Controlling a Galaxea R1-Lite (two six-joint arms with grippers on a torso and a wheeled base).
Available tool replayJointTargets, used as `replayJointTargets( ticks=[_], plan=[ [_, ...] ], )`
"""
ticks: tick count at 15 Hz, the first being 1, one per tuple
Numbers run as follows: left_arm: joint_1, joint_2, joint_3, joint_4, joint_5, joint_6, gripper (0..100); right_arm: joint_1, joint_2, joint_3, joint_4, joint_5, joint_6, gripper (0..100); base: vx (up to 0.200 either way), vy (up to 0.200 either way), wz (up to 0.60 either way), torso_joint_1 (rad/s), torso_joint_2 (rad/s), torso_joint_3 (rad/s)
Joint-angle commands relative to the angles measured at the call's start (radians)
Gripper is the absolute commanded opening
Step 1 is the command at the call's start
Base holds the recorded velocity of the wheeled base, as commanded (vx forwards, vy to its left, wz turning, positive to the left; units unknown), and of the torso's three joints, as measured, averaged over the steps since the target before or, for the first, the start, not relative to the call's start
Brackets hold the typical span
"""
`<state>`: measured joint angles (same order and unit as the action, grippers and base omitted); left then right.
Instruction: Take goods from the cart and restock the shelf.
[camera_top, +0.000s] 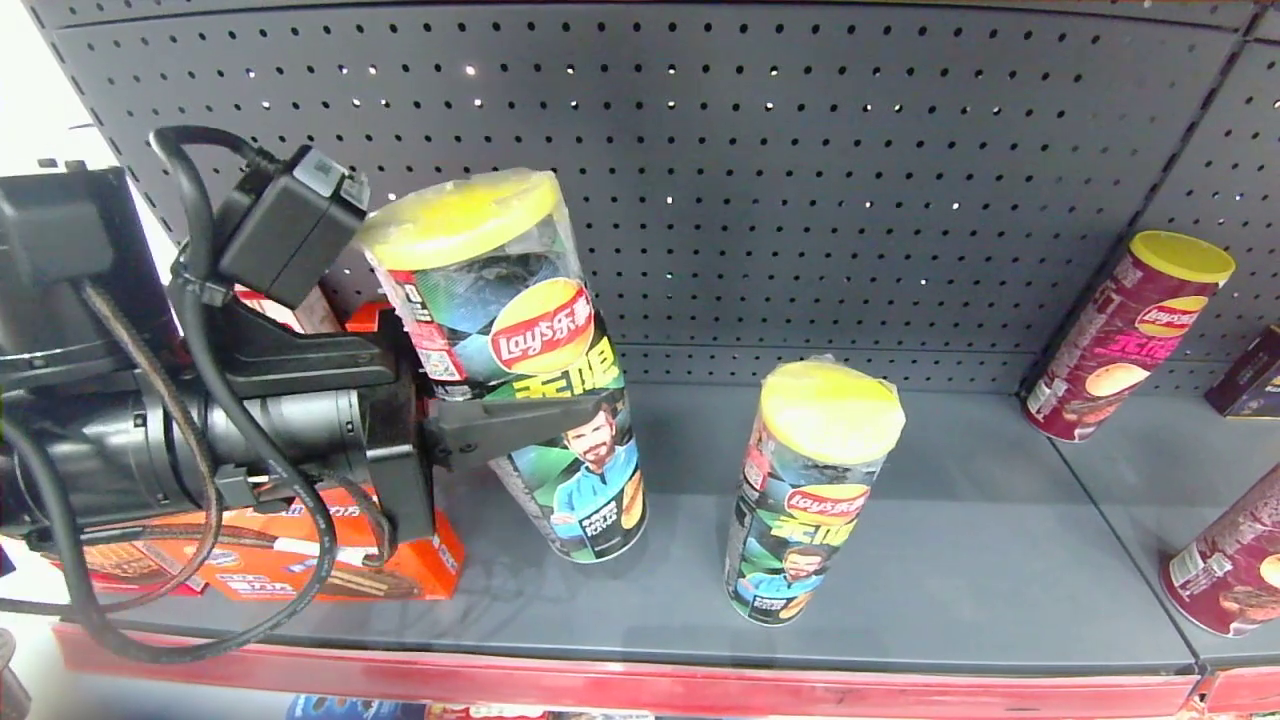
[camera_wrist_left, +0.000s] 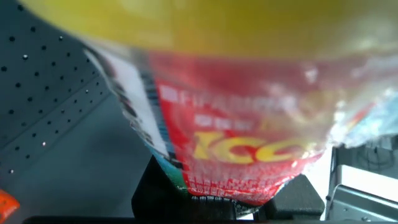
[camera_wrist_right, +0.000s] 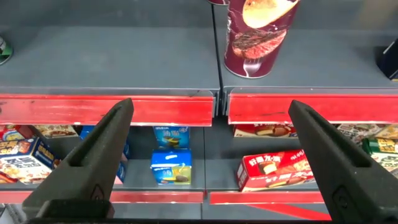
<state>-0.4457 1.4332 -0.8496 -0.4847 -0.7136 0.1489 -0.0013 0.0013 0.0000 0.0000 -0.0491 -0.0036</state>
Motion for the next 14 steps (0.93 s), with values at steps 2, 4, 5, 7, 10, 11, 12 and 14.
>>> replayJointTargets(
  ticks=[2,4,5,7,10,11,12,14],
  plan=[
    [0.007,0.09,-0.032,-0.008,-0.003,0.012,0,0.0,0.002,0.0,0.0,0.0,0.001,100,0.0,0.0,0.0,0.0,0.0,0.0],
    [0.045,0.122,-0.098,0.006,-0.004,0.023,0,0.0,0.002,0.0,0.0,0.0,-0.001,100,0.0,0.0,0.0,0.0,0.0,0.0],
    [0.045,0.142,-0.12,0.014,-0.006,0.021,0,0.0,0.002,0.0,0.0,0.0,-0.001,100,0.0,0.0,0.0,0.0,0.0,0.0],
    [0.022,0.222,-0.209,0.026,-0.006,0.026,0,0.0,0.002,0.0,0.0,0.0,0.001,100,0.0,0.0,0.0,0.0,0.0,0.0],
    [0.005,0.254,-0.286,0.149,-0.003,0.027,0,0.0,0.002,0.0,0.0,0.0,0.001,100,0.0,0.0,0.0,0.0,0.0,0.0],
    [0.002,0.27,-0.335,0.182,-0.003,0.027,0,0.0,0.002,0.0,0.0,0.0,0.001,100,0.0,0.0,0.0,0.0,0.0,0.0],
    [-0.007,0.3,-0.379,0.196,-0.003,0.027,0,0.0,0.002,0.0,0.0,0.0,0.001,100,0.0,0.0,0.0,0.0,0.0,0.0],
    [-0.018,0.349,-0.433,0.196,-0.001,0.034,0,0.0,0.002,0.0,0.0,0.0,0.001,100,0.0,0.0,0.0,0.0,0.0,0.0]
  ],
)
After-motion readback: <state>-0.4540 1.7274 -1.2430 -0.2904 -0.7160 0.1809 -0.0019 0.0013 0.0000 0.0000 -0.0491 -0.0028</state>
